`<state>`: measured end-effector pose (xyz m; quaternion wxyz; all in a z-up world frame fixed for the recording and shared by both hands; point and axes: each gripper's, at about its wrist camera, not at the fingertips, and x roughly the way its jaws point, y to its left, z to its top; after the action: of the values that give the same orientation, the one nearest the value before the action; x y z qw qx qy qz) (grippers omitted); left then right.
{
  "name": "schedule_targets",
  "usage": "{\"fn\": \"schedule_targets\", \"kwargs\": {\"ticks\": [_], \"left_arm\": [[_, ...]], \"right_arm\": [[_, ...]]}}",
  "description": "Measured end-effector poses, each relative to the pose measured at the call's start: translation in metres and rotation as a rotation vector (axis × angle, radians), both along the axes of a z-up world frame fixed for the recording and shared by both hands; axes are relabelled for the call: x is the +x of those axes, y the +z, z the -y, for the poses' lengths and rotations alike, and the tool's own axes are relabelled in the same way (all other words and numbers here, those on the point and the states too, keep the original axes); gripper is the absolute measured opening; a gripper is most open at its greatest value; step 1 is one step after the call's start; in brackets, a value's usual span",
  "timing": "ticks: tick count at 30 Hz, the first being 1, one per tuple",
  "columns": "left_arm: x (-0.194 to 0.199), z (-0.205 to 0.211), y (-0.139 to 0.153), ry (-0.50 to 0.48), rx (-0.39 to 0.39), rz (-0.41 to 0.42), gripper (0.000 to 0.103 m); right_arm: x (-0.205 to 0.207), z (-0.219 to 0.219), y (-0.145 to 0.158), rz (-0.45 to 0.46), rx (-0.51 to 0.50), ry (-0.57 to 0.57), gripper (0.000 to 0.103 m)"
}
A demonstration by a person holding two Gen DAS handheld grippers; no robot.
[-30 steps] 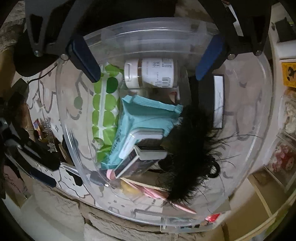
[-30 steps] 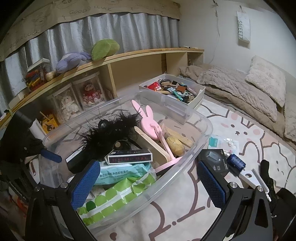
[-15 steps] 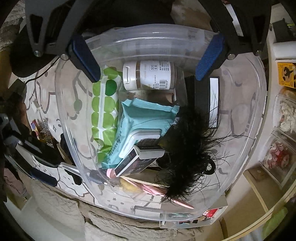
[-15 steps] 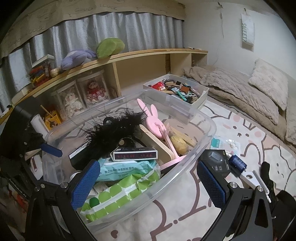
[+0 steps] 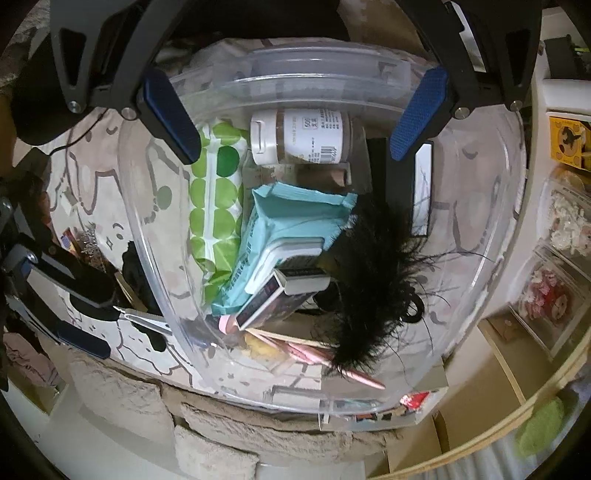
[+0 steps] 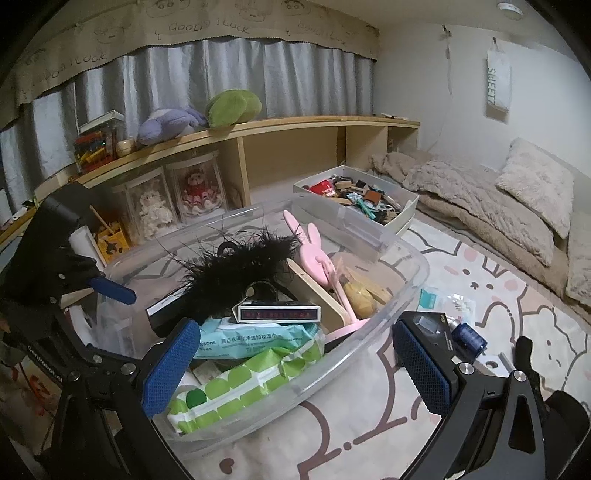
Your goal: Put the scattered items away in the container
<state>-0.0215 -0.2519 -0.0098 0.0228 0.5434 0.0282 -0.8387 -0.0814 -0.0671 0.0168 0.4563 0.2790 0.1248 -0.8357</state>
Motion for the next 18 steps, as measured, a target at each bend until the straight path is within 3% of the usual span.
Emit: {"fn": "schedule_targets", "kwargs": {"ticks": [9,18], "left_arm": [[0.011,-0.012,0.01,0.005,-0.037,-0.108,0.103],[0.029,-0.026,0.023,0.038,-0.037,-0.208,0.103]], "right_arm": [[0.01,-0.013,0.004,-0.013,-0.014,-0.005,0.103],[0.039,-0.031,0.02,-0.095,-0.002,-0.028,0.103]]}}
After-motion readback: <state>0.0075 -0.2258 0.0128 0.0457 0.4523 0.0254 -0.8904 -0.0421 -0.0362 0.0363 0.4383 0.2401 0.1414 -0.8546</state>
